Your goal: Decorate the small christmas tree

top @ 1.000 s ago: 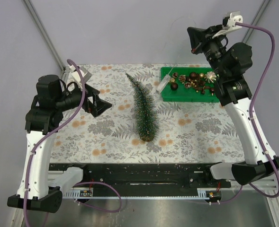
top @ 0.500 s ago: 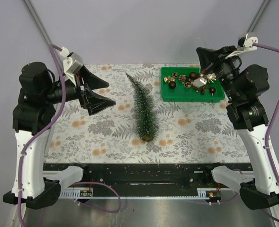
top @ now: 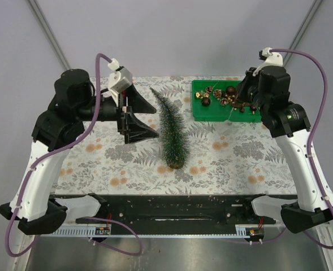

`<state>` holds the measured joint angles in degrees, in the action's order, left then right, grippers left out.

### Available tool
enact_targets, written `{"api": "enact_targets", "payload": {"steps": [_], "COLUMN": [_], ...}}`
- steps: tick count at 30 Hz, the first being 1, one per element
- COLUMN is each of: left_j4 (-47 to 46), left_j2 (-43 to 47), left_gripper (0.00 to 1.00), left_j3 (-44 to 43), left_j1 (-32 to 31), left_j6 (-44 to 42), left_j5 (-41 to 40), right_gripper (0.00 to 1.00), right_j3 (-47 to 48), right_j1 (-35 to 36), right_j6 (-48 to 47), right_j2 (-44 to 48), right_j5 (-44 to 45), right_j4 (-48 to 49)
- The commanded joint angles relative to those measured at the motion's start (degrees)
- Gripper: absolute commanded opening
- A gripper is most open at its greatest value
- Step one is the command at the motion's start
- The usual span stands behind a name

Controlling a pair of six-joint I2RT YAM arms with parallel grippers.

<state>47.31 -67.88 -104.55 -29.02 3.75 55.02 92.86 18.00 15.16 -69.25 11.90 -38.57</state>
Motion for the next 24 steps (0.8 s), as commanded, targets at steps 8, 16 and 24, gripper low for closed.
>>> {"api": "enact_targets", "payload": {"steps": [8, 16, 24], "left_j4": [4.55, -2.38, -14.34], "left_j2": [-7.35, -18.51, -26.69], "left_gripper": [0.99, 0.99, 0.99], "left_j3": [-5.31, -9.17, -11.64], "left_j1": [-14.12, -22.58, -23.01], "left_j6": [-14.47, -15.63, -7.01], "left_j5": [-14.33, -19.78, -19.34], "right_gripper": [0.00, 0.00, 0.00], "right_j3": [10.94, 9.97, 11.38], "right_j1": [-3.23, -3.41, -3.41], "right_j6": [11.73, 13.23, 13.58], "right_j2": [-4.48, -3.26, -1.33], "right_j5": [-17.78, -19.37, -22.70], "right_j4": [-10.29, -11.71, -12.23]}}
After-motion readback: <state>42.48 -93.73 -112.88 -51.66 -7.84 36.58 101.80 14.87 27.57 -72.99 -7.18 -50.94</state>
